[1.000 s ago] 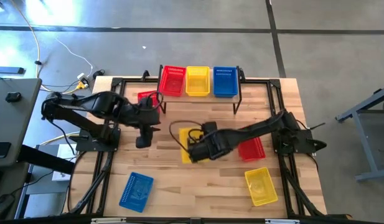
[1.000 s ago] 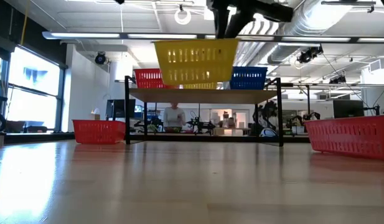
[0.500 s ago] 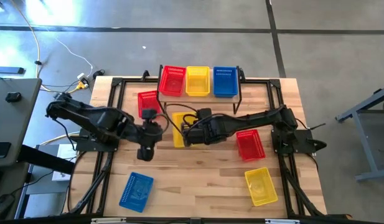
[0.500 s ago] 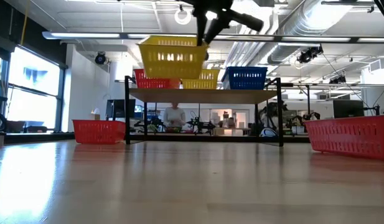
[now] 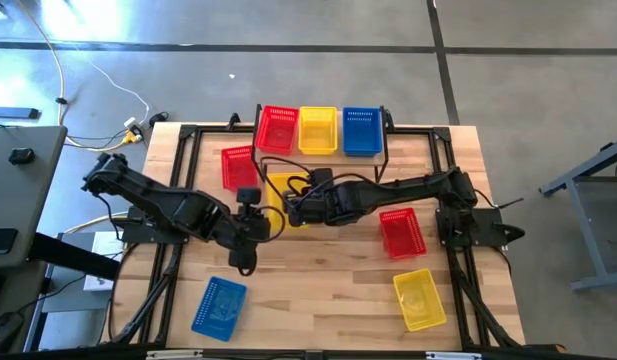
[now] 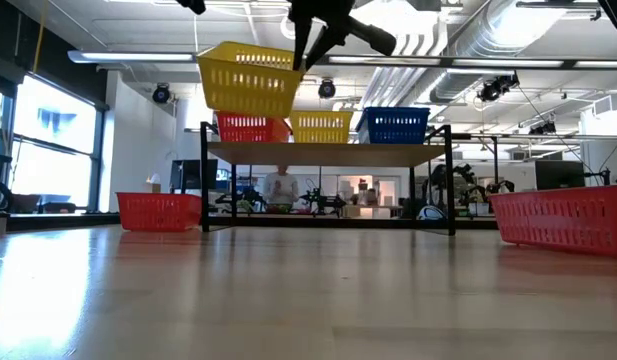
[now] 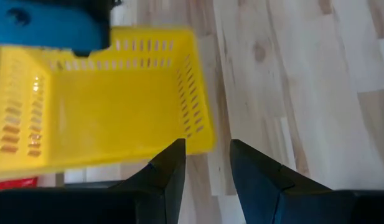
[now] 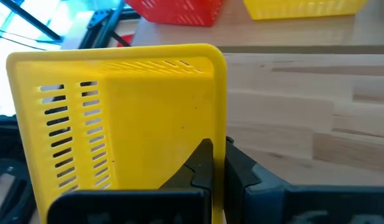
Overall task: Stack baskets on shelf by color
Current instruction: Stack the left yellow bin on the yellow bin on the shelf
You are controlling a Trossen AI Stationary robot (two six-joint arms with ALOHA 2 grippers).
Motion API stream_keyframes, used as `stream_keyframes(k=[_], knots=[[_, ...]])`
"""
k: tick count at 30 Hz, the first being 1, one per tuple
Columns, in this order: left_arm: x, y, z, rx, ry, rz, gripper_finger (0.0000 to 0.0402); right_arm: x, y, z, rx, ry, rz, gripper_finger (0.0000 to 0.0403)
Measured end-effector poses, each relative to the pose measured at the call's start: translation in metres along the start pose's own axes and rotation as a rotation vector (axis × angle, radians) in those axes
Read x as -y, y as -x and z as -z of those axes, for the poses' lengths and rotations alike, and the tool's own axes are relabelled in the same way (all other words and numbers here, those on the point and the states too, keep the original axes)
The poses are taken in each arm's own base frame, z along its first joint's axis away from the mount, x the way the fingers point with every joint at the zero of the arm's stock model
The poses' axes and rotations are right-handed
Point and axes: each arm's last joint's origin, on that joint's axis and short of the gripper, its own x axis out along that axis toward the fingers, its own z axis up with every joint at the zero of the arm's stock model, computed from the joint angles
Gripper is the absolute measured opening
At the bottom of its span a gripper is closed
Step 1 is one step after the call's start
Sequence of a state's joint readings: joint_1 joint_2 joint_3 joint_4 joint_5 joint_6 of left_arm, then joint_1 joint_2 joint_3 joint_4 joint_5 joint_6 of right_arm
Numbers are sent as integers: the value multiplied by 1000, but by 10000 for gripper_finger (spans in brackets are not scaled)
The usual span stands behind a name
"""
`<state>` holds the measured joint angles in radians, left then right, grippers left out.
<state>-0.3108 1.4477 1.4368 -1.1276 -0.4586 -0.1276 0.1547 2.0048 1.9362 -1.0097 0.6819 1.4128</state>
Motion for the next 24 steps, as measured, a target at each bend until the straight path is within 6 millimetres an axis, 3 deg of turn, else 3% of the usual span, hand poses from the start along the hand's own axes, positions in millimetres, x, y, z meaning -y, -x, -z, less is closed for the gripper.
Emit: stream_keyframes(k=[15, 24], knots=[[17, -21, -8, -39, -40, -17, 117, -8, 1, -2, 19, 9, -73, 0], [20, -30, -7, -88, -67, -52, 117, -9, 17, -10, 22, 27, -117, 0]])
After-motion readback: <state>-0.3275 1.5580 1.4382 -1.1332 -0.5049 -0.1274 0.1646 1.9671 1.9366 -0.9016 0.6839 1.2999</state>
